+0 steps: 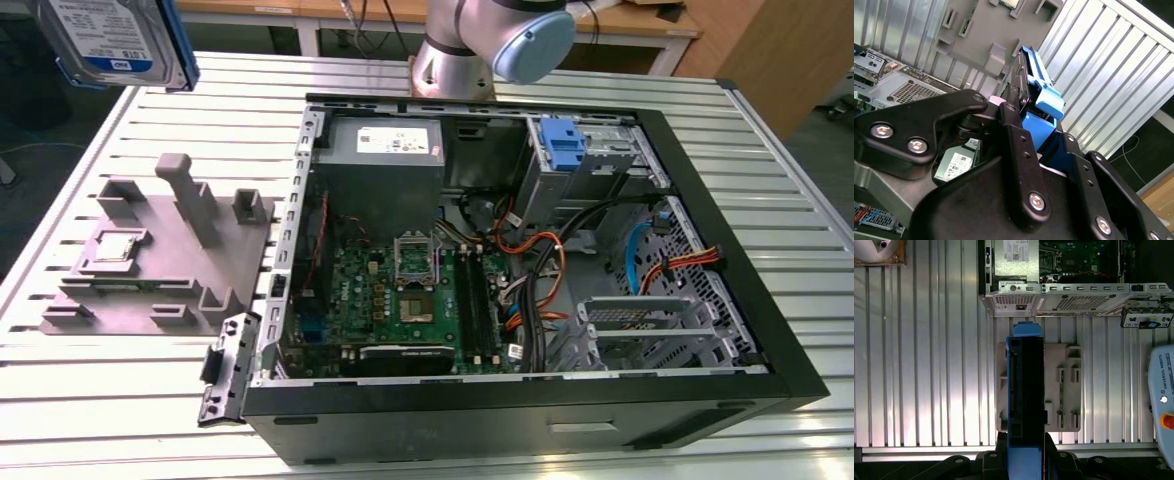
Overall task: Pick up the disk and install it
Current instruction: 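Pick up the disk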
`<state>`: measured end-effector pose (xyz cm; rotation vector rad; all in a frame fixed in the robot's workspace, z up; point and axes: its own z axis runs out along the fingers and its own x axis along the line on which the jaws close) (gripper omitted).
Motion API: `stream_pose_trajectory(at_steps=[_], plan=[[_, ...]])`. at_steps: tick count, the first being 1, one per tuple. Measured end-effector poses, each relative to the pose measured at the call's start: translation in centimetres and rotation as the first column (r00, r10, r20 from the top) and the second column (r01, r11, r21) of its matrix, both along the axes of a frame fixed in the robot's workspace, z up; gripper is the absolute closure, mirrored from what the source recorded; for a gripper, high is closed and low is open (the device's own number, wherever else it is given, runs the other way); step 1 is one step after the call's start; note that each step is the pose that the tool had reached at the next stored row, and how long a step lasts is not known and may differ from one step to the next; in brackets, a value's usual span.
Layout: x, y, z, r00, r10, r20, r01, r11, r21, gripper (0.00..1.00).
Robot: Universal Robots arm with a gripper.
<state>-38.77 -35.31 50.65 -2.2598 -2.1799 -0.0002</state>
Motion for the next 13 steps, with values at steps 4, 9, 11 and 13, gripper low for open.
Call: stream_pose_trajectory(at_steps=[4,9,11,13], plan=[[0.2,0.0,0.0,1.0,0.0,0.0,0.0,1.0,0.0,0.63],[0.33,0.0,0.0,1.0,0.0,-0.0001,0.0,1.0,0.0,0.63],[0.42,0.0,0.0,1.0,0.0,0.0,0.0,1.0,0.0,0.63],[0.51,0.0,0.0,1.0,0.0,0.0,0.0,1.0,0.0,0.63]])
